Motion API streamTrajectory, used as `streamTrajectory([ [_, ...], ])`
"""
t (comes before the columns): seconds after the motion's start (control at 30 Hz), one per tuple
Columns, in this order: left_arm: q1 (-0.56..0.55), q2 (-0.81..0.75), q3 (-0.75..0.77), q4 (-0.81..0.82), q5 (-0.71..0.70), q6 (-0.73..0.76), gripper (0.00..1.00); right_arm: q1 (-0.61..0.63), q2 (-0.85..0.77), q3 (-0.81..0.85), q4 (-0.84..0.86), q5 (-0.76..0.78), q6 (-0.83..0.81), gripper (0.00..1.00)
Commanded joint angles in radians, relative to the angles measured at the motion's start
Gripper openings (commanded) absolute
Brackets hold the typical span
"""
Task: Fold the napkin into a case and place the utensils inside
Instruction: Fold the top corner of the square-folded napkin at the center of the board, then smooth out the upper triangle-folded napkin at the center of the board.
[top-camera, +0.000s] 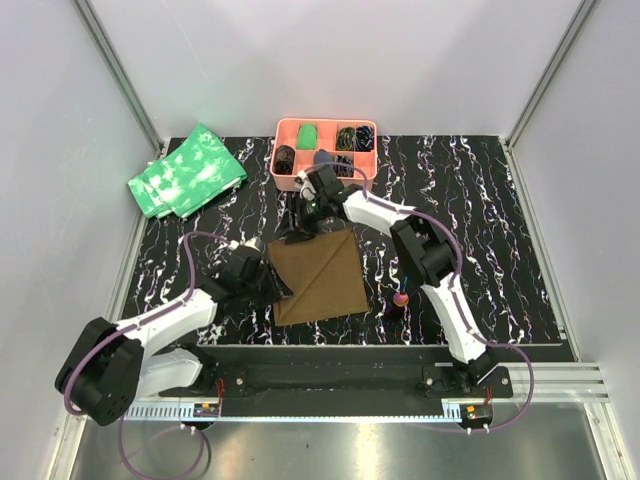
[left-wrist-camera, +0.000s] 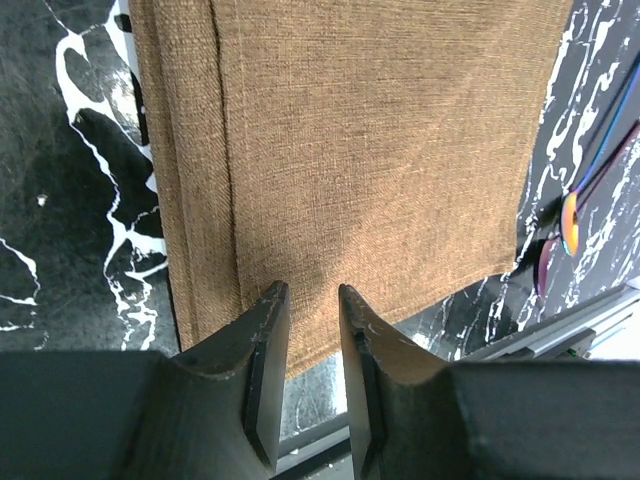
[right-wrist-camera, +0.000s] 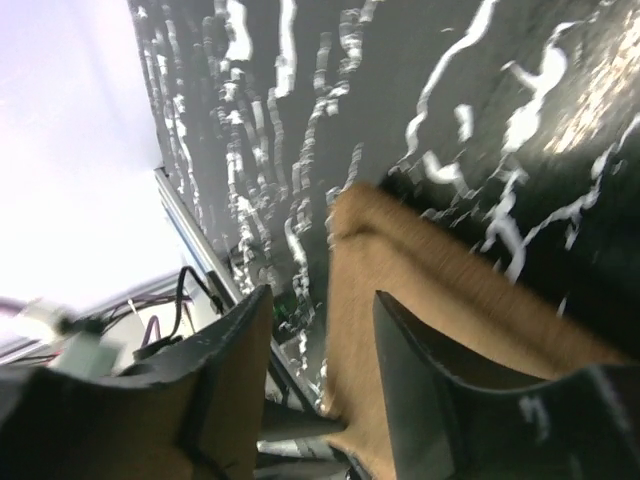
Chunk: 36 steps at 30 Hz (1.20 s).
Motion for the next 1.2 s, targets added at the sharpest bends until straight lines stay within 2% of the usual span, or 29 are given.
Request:
streamTrajectory([
  [0.0, 0.007, 0.016, -0.018, 0.071, -0.005, 0.030, 0.29, -0.036, -0.212, -0.060, -0.044, 0.024, -0.064, 0.57],
  [0.17, 0.007, 0.011, -0.067, 0.091, 0.007, 0.020, 0.28, -0.094, -0.347, -0.296, 0.035, 0.013, -0.110, 0.54],
  [0.27, 0.007, 0.019, -0.080, 0.098, 0.009, 0.021, 0.28, -0.148, -0.379, -0.433, 0.155, -0.028, -0.087, 0.43],
  [0.33, 0.008, 0.026, -0.081, 0.102, 0.009, 0.016, 0.28, -0.177, -0.358, -0.503, 0.253, -0.063, -0.064, 0.30],
  [0.43, 0.008, 0.039, -0.080, 0.110, 0.010, 0.016, 0.28, -0.231, -0.303, -0.536, 0.326, -0.105, -0.072, 0.22],
  [0.53, 0.008, 0.049, -0.072, 0.104, 0.009, 0.018, 0.28, -0.274, -0.249, -0.549, 0.364, -0.102, -0.087, 0.17],
  [0.73, 0.008, 0.048, -0.087, 0.095, -0.007, 0.010, 0.26, -0.341, -0.229, -0.571, 0.371, -0.057, -0.131, 0.17],
  [0.93, 0.007, 0.040, -0.087, 0.087, 0.009, 0.018, 0.25, -0.369, -0.284, -0.545, 0.298, 0.021, -0.196, 0.20],
  [0.97, 0.008, 0.030, -0.081, 0.082, 0.013, 0.020, 0.25, -0.371, -0.295, -0.540, 0.243, 0.036, -0.213, 0.22],
  [1.17, 0.008, -0.036, 0.012, 0.021, 0.062, 0.027, 0.28, -0.371, -0.403, -0.546, 0.195, 0.056, -0.219, 0.30],
])
